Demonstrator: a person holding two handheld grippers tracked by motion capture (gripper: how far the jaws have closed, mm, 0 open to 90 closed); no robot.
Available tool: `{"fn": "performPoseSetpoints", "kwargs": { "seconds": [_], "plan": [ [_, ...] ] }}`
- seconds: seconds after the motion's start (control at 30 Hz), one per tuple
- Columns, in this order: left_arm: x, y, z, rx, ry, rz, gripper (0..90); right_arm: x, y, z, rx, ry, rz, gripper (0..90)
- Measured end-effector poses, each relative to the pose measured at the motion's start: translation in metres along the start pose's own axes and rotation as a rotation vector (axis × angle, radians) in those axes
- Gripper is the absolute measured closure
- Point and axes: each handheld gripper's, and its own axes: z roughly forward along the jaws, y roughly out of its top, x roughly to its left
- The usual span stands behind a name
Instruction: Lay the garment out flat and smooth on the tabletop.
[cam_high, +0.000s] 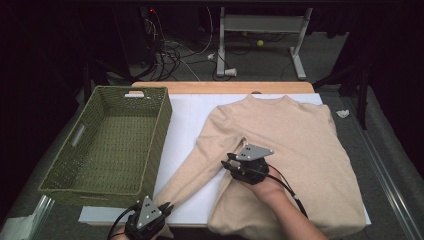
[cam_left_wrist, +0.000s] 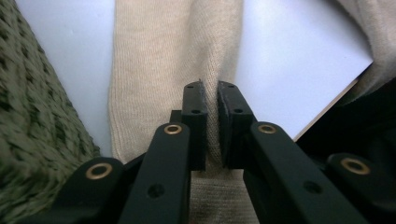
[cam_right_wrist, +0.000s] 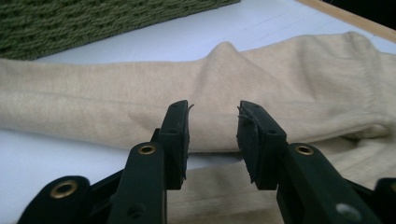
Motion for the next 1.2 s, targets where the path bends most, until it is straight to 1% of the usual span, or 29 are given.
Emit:
{"fn": "performPoseSetpoints", "kwargs": {
  "seconds": [0.1,0.17,0.2,0.27,0.3,0.33,0.4,0.47,0.53,0.6,0.63,0.67,0.73,0.77,0.8,0.83,0.9,0.93,0.97,1.0,1.03,1.07,1.1,1.13,1.17,1.2],
  "plan": [
    [0.0,0.007,-0.018,-0.104,-0.038,-0.023,80.0,0.006,-0.001,0.002,0.006,0.015,-0.016,65.4],
    [0.003,0.01,-0.029,-0.166,-0.07,-0.043,79.9,0.007,-0.001,0.003,0.01,0.011,-0.028,64.1],
    [0.003,0.01,-0.029,-0.166,-0.07,-0.043,79.9,0.007,-0.001,0.004,0.012,0.011,-0.029,62.9],
    [0.007,0.011,-0.034,-0.186,-0.098,-0.069,79.7,0.006,-0.001,0.004,0.014,0.012,-0.027,61.2],
    [0.01,0.009,-0.035,-0.181,-0.119,-0.082,79.5,0.007,-0.001,0.004,0.015,0.01,-0.027,60.5],
    [0.013,0.006,-0.035,-0.167,-0.13,-0.097,79.0,0.007,-0.001,0.004,0.017,0.011,-0.022,59.8],
    [0.018,0.0,-0.034,-0.134,-0.141,-0.111,78.3,0.009,-0.001,0.002,0.015,0.014,-0.023,59.5],
    [0.021,-0.007,-0.034,-0.121,-0.134,-0.12,77.4,0.01,0.0,0.001,0.011,0.016,-0.028,59.5],
    [0.022,-0.011,-0.035,-0.109,-0.128,-0.122,77.4,0.011,0.0,-0.001,0.011,0.021,-0.026,59.5],
    [0.021,-0.014,-0.036,-0.1,-0.124,-0.128,77.2,0.013,0.002,-0.001,0.013,0.025,-0.034,59.5],
    [0.02,-0.016,-0.036,-0.095,-0.117,-0.121,76.9,0.015,0.003,-0.001,0.014,0.03,-0.037,59.5],
    [0.018,-0.017,-0.037,-0.085,-0.104,-0.114,73.9,0.017,0.003,-0.002,0.014,0.031,-0.039,59.5],
    [0.018,-0.021,-0.04,-0.079,-0.084,-0.11,73.8,0.021,0.005,-0.003,0.003,0.039,-0.047,59.5],
    [0.018,-0.023,-0.042,-0.074,-0.068,-0.099,73.8,0.023,0.005,-0.004,-0.001,0.043,-0.05,59.5],
    [0.018,-0.023,-0.042,-0.074,-0.068,-0.099,74.0,0.025,0.005,-0.005,-0.002,0.045,-0.051,59.5],
    [0.019,-0.025,-0.046,-0.071,-0.038,-0.09,74.1,0.027,0.005,-0.005,-0.002,0.046,-0.056,59.5],
    [0.019,-0.026,-0.048,-0.073,-0.042,-0.096,73.9,0.028,0.005,-0.006,-0.002,0.048,-0.054,59.5],
    [0.017,-0.027,-0.048,-0.074,-0.053,-0.097,73.9,0.03,0.004,-0.007,0.0,0.047,-0.056,59.5],
    [0.015,-0.028,-0.047,-0.069,-0.065,-0.087,73.3,0.03,0.004,-0.008,-0.004,0.048,-0.057,59.5],
    [0.009,-0.028,-0.045,-0.055,-0.059,-0.068,67.6,0.031,0.003,-0.009,-0.002,0.047,-0.054,59.5],
    [0.005,-0.028,-0.045,-0.047,-0.056,-0.056,63.9,0.033,0.003,-0.01,-0.003,0.048,-0.053,59.5],
    [0.001,-0.029,-0.044,-0.048,-0.058,-0.05,58.2,0.034,0.002,-0.01,-0.004,0.048,-0.052,59.5],
    [-0.003,-0.03,-0.045,-0.052,-0.064,-0.035,55.0,0.036,0.001,-0.011,-0.004,0.046,-0.048,59.6],
    [-0.007,-0.031,-0.046,-0.048,-0.059,-0.023,53.6,0.038,0.0,-0.011,-0.007,0.048,-0.05,59.6],
    [-0.01,-0.032,-0.046,-0.037,-0.052,-0.015,49.6,0.041,-0.001,-0.011,-0.005,0.048,-0.043,59.6],
    [-0.013,-0.034,-0.045,-0.029,-0.047,-0.005,47.6,0.044,-0.002,-0.012,-0.004,0.05,-0.041,59.6]
  ]
}}
